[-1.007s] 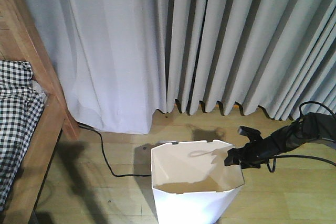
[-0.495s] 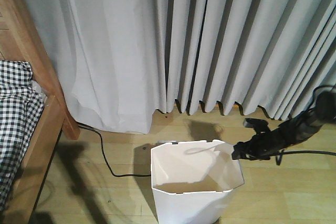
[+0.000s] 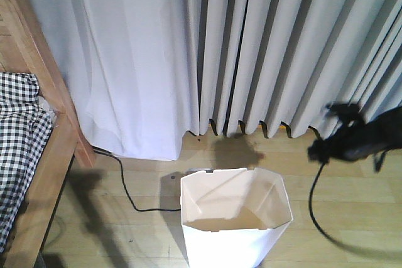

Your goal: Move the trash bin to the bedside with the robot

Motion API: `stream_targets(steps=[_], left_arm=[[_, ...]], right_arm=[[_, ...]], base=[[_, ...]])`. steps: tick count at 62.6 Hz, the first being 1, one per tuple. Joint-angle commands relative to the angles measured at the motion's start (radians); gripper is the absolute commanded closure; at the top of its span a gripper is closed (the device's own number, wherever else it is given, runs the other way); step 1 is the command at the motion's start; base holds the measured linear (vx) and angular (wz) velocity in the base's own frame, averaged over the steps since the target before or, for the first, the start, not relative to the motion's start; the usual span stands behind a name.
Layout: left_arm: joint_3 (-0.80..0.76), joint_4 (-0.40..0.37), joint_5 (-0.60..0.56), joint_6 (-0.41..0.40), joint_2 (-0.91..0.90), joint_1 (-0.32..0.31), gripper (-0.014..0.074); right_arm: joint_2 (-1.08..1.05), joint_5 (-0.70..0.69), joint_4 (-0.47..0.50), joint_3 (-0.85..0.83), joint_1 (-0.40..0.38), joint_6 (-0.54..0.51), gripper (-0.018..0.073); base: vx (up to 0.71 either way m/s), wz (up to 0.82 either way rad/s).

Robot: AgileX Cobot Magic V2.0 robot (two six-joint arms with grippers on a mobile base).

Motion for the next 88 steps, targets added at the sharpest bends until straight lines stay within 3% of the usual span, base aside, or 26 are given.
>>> stream_targets(steps=[1,23,40,48,59,71,81,88], left_arm=[[-0.024,-0.002,-0.073,-0.004,-0.005,0.000,0.0603],[-0.024,-0.002,-0.073,-0.004,-0.005,0.000,0.0603],[-0.024,-0.002,-0.073,-0.004,-0.005,0.000,0.0603],[-0.024,-0.002,-0.073,-0.004,-0.005,0.000,0.0603],[-0.024,-0.002,-0.073,-0.004,-0.005,0.000,0.0603],[-0.024,-0.002,-0.073,-0.004,-0.005,0.000,0.0603],[-0.024,-0.002,-0.073,-0.004,-0.005,0.000,0.0603],[-0.024,-0.002,-0.073,-0.004,-0.005,0.000,0.0603]], right_arm=[[-0.210,0.002,0.001,0.044,-0.004,0.006,0.0028],[-0.734,0.050,-0.019,0.150,-0.004,0.063,0.0028],[-1.097,0.143,-0.049,0.149,-0.004,0.212,0.0028],[-1.243,0.183,-0.156,0.149,-0.004,0.317,0.0028],[-1.347,0.193,-0.229,0.149,0.007,0.434,0.0028],[-1.427,0.191,-0.406,0.149,0.137,0.524,0.0028],[-1.525,0.190,-0.582,0.156,0.230,0.688,0.0031],[-1.639,0.130,-0.728,0.264,0.263,0.841,0.0031]], base=[[0.00,0.00],[0.00,0.00],[0.00,0.00],[0.00,0.00],[0.00,0.00],[0.00,0.00],[0.00,0.00],[0.00,0.00]])
